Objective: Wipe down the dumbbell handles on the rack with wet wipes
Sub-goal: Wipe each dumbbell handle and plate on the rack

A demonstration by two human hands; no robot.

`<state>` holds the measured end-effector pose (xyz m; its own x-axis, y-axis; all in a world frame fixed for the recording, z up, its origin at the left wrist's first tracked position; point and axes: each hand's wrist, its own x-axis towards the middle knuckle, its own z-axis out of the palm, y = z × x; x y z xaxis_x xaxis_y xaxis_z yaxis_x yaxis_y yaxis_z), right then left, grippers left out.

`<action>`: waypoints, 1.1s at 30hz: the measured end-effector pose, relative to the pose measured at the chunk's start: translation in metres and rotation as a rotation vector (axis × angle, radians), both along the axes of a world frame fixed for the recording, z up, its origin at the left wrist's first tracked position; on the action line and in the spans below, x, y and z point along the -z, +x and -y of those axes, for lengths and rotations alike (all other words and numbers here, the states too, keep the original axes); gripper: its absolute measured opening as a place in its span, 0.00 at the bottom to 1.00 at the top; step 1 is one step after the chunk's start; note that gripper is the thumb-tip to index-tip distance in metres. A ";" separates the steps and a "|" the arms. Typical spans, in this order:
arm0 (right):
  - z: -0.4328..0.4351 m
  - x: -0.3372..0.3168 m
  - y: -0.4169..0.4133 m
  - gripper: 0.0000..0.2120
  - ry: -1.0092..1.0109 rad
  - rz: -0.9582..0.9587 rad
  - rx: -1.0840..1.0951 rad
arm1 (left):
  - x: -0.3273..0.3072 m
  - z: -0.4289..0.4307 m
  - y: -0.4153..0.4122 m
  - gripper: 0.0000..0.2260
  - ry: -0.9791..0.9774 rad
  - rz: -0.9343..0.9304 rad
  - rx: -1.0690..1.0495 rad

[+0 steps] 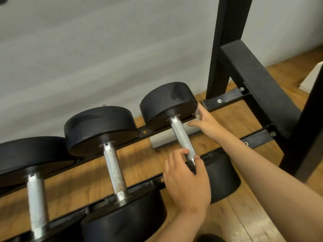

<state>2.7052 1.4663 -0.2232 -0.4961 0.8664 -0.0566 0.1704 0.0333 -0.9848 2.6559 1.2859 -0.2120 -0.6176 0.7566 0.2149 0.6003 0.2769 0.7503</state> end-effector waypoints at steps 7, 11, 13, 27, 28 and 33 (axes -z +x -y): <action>0.003 -0.028 0.004 0.38 0.079 -0.059 0.012 | -0.002 0.002 0.001 0.07 -0.015 0.038 0.010; -0.007 -0.050 -0.003 0.44 0.331 0.076 -0.097 | -0.004 0.002 0.000 0.06 -0.030 0.045 0.018; -0.015 -0.043 -0.001 0.47 0.255 0.069 -0.124 | -0.006 0.002 0.000 0.06 -0.032 0.060 0.014; 0.024 -0.043 0.001 0.46 0.237 -0.019 -0.001 | -0.008 0.002 0.001 0.08 -0.041 0.080 0.005; 0.030 -0.052 -0.002 0.45 0.350 0.054 -0.037 | -0.008 0.002 0.000 0.08 -0.046 0.098 0.011; 0.024 -0.077 -0.016 0.43 0.890 0.550 -0.134 | -0.009 0.004 -0.003 0.06 -0.012 0.250 0.018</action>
<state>2.6890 1.4426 -0.1461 -0.6901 0.6461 0.3260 0.5278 0.7576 -0.3840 2.6533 1.2818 -0.2033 -0.6372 0.7692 0.0481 0.4009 0.2775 0.8731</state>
